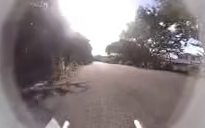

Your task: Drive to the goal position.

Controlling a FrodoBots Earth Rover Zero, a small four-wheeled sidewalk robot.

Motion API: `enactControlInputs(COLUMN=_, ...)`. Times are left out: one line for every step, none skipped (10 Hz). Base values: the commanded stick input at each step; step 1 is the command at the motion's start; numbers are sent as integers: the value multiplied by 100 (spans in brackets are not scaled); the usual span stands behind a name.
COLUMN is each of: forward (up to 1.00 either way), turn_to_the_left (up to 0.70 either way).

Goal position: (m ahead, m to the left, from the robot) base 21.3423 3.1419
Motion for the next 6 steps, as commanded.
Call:
enactControlInputs(forward=70, turn_to_the_left=0)
enactControlInputs(forward=70, turn_to_the_left=0)
enactControlInputs(forward=70, turn_to_the_left=0)
enactControlInputs(forward=70, turn_to_the_left=0)
enactControlInputs(forward=70, turn_to_the_left=0)
enactControlInputs(forward=70, turn_to_the_left=0)
